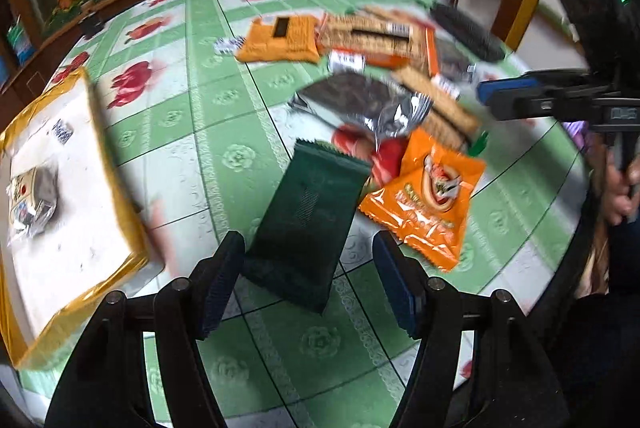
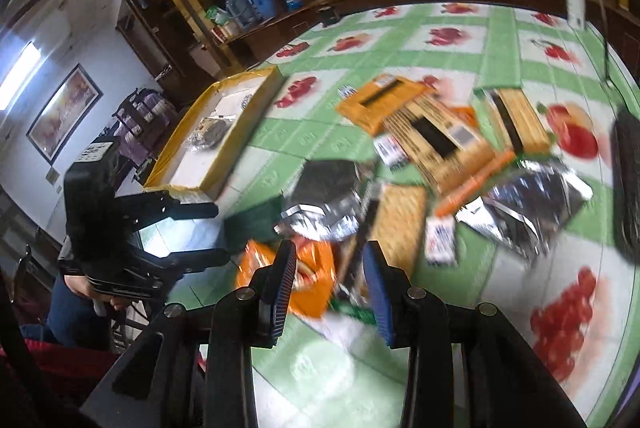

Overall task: Organize snacks
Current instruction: 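Grasp the dark green packet with left gripper while right gripper grasps an orange packet, then carry the green packet over the tray with left gripper while right gripper carries the orange packet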

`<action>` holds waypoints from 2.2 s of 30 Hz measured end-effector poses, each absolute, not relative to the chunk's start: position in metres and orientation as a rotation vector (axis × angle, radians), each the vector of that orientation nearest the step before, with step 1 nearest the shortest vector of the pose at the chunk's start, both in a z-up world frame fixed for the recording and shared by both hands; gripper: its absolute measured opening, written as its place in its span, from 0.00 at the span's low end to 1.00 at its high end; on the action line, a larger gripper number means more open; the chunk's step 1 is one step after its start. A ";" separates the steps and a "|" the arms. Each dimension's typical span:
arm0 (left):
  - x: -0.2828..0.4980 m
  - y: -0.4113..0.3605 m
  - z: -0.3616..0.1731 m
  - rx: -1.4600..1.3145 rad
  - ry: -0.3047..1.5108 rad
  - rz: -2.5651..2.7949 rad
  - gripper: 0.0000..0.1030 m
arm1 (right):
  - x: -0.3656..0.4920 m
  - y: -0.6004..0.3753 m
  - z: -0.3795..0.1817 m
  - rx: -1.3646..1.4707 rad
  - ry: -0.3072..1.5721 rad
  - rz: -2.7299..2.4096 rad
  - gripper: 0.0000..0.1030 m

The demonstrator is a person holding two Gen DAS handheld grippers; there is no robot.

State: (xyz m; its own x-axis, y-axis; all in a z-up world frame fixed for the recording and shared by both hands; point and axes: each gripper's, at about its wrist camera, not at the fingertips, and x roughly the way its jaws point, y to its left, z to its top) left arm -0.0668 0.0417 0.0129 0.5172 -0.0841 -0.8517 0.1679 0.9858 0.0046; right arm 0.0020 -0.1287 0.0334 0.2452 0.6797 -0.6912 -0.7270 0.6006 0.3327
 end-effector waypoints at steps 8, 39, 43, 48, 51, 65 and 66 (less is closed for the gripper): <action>-0.051 0.043 0.005 0.051 0.976 -0.064 0.51 | -0.013 -0.124 0.020 -0.057 0.954 1.055 0.43; -0.108 0.076 0.006 -0.096 0.929 0.028 0.41 | -0.019 -0.024 0.013 -0.515 0.879 1.146 0.77; -0.107 0.076 0.006 -0.096 0.927 0.023 0.41 | -0.021 -0.016 -0.003 -0.588 0.910 1.164 0.77; -0.105 0.075 0.006 -0.085 0.920 0.015 0.41 | -0.044 -0.019 -0.018 -0.707 0.868 1.128 0.75; -0.104 0.076 0.006 -0.099 0.903 0.014 0.41 | -0.045 -0.027 -0.014 -0.645 0.875 1.096 0.49; -0.115 0.078 0.029 -0.162 0.825 -0.005 0.41 | -0.038 -0.050 0.018 -0.293 0.904 1.023 0.37; -0.115 0.080 0.032 -0.171 0.818 -0.006 0.41 | -0.038 -0.051 0.020 -0.271 0.908 1.030 0.37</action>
State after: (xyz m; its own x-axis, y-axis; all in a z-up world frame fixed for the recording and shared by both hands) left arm -0.1154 0.0799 0.0318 0.6843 -0.0718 -0.7256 -0.0604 0.9861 -0.1546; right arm -0.0377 -0.0507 0.0198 0.2017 0.6207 -0.7577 -0.8294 0.5197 0.2049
